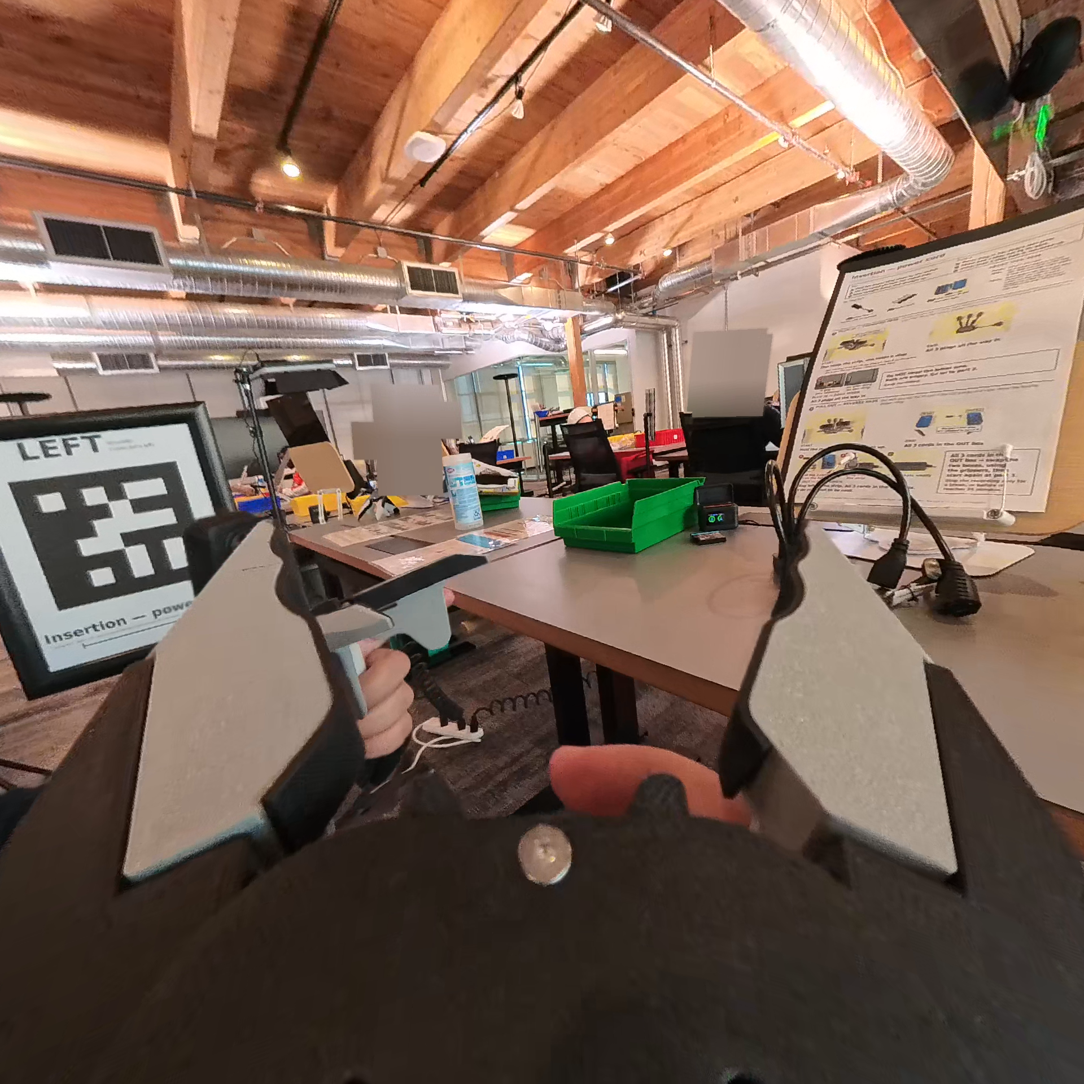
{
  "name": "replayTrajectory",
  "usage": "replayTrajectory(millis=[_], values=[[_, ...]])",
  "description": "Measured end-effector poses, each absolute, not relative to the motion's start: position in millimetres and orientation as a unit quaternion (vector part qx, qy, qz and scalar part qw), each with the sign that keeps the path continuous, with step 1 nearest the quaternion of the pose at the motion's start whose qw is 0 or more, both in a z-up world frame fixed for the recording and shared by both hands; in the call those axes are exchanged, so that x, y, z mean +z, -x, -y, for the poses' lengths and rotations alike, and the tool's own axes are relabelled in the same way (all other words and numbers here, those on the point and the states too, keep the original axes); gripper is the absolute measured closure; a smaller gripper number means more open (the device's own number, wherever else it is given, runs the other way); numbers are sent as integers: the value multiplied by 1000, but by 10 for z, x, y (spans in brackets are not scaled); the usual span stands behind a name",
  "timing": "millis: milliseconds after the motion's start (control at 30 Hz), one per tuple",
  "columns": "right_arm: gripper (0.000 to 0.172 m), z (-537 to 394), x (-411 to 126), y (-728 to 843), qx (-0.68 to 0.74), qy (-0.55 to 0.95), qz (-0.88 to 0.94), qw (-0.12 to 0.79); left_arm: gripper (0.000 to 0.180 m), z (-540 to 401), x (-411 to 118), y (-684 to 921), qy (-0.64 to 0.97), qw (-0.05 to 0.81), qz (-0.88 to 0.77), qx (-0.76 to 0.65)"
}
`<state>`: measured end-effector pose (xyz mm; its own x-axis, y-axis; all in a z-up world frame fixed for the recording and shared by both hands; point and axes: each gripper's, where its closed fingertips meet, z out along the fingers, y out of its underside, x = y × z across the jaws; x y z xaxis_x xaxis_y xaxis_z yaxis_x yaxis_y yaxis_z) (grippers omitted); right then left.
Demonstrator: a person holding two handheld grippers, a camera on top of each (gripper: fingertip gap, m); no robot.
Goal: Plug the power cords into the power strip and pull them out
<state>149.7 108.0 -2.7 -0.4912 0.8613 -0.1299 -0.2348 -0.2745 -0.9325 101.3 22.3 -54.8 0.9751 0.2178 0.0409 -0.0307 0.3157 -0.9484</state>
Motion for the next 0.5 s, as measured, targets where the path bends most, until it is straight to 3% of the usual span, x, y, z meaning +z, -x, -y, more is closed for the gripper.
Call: replayTrajectory(millis=[500], values=[[15,-1139,-129,-1424,712,344,473,388,74,-253,-571,-1093,572,817,66,28]])
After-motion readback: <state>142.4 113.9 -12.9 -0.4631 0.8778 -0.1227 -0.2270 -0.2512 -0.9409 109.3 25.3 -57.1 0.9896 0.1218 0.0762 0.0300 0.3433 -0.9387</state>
